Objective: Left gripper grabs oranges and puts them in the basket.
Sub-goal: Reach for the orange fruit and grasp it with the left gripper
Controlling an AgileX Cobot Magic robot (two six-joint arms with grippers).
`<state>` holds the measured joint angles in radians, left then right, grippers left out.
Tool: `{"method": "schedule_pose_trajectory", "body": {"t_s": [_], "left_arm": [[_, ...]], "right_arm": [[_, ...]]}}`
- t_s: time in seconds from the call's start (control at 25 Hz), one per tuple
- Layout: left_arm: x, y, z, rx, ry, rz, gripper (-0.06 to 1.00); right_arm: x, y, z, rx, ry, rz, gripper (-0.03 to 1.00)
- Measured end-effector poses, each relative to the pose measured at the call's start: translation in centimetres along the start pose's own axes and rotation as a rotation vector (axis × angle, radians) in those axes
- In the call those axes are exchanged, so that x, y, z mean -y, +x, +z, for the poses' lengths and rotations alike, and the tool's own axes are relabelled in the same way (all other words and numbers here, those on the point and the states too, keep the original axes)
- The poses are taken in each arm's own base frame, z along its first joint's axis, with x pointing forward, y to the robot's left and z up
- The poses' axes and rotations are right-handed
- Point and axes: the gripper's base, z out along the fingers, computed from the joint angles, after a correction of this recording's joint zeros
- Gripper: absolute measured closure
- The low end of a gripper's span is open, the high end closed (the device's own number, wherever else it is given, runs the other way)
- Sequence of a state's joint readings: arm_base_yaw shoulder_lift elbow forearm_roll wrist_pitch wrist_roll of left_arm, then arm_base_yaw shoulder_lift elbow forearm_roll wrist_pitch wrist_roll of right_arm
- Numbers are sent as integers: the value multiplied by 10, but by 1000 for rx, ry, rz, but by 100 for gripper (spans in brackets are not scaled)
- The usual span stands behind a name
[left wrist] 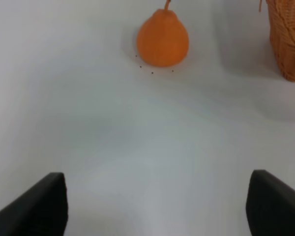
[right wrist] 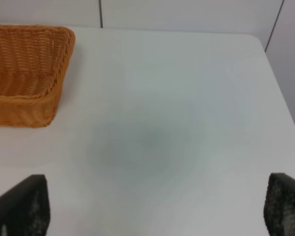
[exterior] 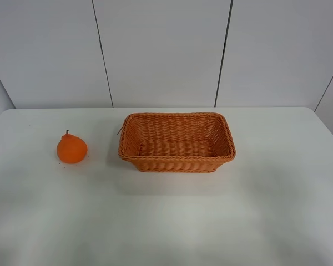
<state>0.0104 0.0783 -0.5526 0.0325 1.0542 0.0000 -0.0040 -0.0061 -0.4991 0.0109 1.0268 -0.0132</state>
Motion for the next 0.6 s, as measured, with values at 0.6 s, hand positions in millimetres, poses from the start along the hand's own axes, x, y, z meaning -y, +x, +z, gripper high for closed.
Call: {"method": "schedule_pose_trajectory", "body": {"t_s": [0.6], "left_arm": [[9,-164,135,-522,82,6,10]], "right_arm": [[0,0,0,0,0,0,27]]}}
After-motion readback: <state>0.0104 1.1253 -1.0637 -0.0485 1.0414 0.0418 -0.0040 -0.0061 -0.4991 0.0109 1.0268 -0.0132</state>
